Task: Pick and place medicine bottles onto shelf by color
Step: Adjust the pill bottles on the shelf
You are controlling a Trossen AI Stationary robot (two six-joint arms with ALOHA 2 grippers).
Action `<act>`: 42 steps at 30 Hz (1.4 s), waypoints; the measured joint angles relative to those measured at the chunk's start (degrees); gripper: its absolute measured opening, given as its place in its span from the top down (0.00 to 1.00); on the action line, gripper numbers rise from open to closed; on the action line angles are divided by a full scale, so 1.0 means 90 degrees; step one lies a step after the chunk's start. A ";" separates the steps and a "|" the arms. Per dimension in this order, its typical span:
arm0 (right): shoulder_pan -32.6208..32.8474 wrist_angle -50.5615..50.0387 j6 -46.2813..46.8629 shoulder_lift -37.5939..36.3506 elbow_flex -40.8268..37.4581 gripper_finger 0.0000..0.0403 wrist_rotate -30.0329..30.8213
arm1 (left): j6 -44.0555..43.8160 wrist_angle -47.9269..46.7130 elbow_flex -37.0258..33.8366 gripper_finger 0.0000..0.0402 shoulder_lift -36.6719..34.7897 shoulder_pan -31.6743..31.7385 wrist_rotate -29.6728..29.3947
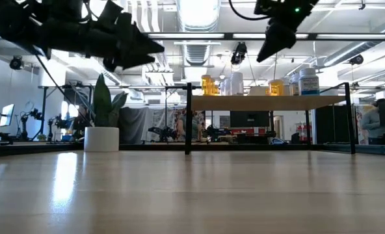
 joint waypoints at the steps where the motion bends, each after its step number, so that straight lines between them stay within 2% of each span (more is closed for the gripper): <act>1: -0.0106 -0.0023 -0.0064 0.0077 0.0109 0.57 -0.0071 | 0.0069 -0.0007 0.0029 0.20 -0.0112 0.0156 0.0188; 3: -0.0348 -0.0053 -0.0087 0.0138 0.0321 0.58 -0.0468 | -0.0020 -0.0103 0.0099 0.20 -0.0394 0.0485 0.0654; 6: -0.0882 -0.0114 0.0257 0.0087 0.0643 0.63 -0.1884 | -0.0840 -0.0734 0.0320 0.21 -0.0878 0.1035 0.1413; 9: -0.1539 -0.0206 0.0931 -0.0100 0.0910 0.70 -0.3717 | -0.1564 -0.1591 0.0600 0.24 -0.1342 0.1415 0.2001; 13: -0.2315 -0.0188 0.1431 -0.0452 0.1193 0.83 -0.6793 | -0.1845 -0.2422 0.1046 0.31 -0.1816 0.1609 0.2525; 15: -0.2627 -0.0159 0.1850 -0.0657 0.1312 0.90 -0.7592 | -0.1863 -0.2502 0.1261 0.35 -0.1957 0.1619 0.2581; 17: -0.2835 -0.0099 0.2154 -0.0925 0.1332 0.96 -0.7621 | -0.1945 -0.2536 0.1442 0.40 -0.2089 0.1619 0.2611; 19: -0.2921 -0.0022 0.2316 -0.1160 0.1290 0.97 -0.7331 | -0.2073 -0.2502 0.1624 0.44 -0.2194 0.1623 0.2612; 21: -0.2912 -0.0251 0.2320 -0.1274 0.1249 0.97 -0.6930 | -0.2195 -0.2519 0.1753 0.49 -0.2285 0.1648 0.2486; 24: -0.2910 -0.0573 0.2398 -0.1156 0.1253 0.98 -0.6106 | -0.2257 -0.2528 0.1897 0.54 -0.2349 0.1652 0.1903; 27: -0.2941 -0.0943 0.2338 -0.0687 0.1407 0.98 -0.5565 | -0.2655 -0.2787 0.2060 0.59 -0.2338 0.1718 0.1216; 30: -0.3012 -0.1448 0.1769 -0.0037 0.1763 0.98 -0.5395 | -0.2746 -0.3587 0.2369 0.64 -0.2207 0.1876 0.0935; 33: -0.3007 -0.2122 0.1223 0.0779 0.2129 0.98 -0.5307 | -0.2782 -0.4253 0.2707 0.67 -0.1959 0.2016 0.0945; 36: -0.3009 -0.2723 0.0277 0.1395 0.2618 0.94 -0.4919 | -0.2686 -0.4687 0.2957 0.68 -0.1719 0.2087 0.0974; 42: -0.3035 -0.3307 -0.0748 0.2482 0.3635 0.73 -0.4553 | -0.2683 -0.4809 0.3091 0.68 -0.1394 0.2107 0.1510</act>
